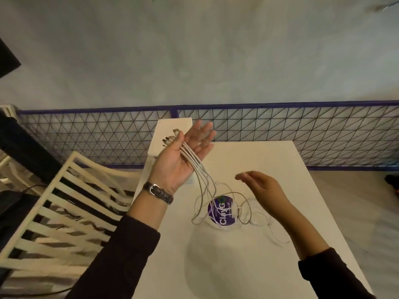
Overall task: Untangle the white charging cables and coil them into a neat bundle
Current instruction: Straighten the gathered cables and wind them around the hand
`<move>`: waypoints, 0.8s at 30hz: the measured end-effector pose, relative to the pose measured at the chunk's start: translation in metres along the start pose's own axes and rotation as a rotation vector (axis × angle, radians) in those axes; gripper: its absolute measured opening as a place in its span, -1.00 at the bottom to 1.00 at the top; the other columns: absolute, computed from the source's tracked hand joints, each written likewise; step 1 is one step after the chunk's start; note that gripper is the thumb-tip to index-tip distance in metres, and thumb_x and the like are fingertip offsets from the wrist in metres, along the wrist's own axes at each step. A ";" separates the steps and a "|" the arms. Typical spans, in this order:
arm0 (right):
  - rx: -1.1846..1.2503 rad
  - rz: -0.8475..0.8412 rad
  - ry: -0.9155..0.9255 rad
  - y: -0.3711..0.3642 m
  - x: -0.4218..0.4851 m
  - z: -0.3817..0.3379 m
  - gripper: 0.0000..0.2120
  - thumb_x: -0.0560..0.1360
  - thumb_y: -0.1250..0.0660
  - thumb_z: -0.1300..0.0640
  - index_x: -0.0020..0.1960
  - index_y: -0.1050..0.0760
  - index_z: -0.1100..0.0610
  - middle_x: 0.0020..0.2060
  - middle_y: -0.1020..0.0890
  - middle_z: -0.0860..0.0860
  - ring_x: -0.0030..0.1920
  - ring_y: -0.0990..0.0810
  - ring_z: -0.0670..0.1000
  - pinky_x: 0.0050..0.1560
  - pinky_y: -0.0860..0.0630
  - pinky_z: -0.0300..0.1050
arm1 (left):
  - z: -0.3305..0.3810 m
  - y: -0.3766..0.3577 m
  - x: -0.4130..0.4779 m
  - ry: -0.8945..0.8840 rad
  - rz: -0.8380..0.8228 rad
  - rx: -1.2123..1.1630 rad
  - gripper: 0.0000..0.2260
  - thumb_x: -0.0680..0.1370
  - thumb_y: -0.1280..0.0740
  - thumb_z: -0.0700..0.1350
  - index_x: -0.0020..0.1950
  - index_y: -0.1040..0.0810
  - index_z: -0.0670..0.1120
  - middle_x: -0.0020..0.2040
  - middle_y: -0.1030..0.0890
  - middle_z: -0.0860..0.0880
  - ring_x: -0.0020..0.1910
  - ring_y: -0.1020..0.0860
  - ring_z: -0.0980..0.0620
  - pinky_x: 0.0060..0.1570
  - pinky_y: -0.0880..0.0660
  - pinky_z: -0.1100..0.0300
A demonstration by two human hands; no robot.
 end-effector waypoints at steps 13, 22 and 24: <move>0.431 -0.474 0.067 -0.054 -0.021 -0.082 -0.58 0.44 -0.28 -0.05 0.00 -0.61 0.30 -0.16 -0.70 0.19 -0.13 -0.69 0.05 0.03 -0.55 -0.11 | -0.041 -0.013 -0.024 0.060 -0.130 0.605 -0.60 0.57 -0.01 0.05 0.25 -0.48 -0.08 0.28 -0.55 -0.04 0.32 -0.44 0.09 0.33 -0.33 0.11; 0.557 -0.500 0.020 -0.057 -0.021 -0.076 -0.72 0.39 -0.36 0.12 -0.03 -0.62 0.32 -0.24 -0.69 0.20 -0.18 -0.69 0.11 -0.12 -0.57 -0.16 | -0.064 -0.012 -0.030 0.227 -0.239 0.623 -0.58 0.62 0.06 0.04 0.35 -0.39 -0.06 0.37 -0.45 -0.01 0.37 -0.39 0.06 0.35 -0.33 0.11; 0.552 -0.518 0.002 -0.057 -0.022 -0.073 -0.72 0.38 -0.37 0.13 -0.02 -0.62 0.31 -0.24 -0.69 0.19 -0.18 -0.69 0.12 -0.11 -0.57 -0.15 | -0.068 -0.013 -0.032 0.251 -0.270 0.566 -0.58 0.62 0.05 0.05 0.39 -0.36 -0.04 0.40 -0.42 -0.03 0.39 -0.36 0.04 0.37 -0.31 0.09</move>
Point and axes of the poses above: each hand's wrist, its own x-axis towards the middle knuckle, its own y-axis out of the back of the hand, z = x × y, the point moved 8 cm from there along x, towards the middle knuckle
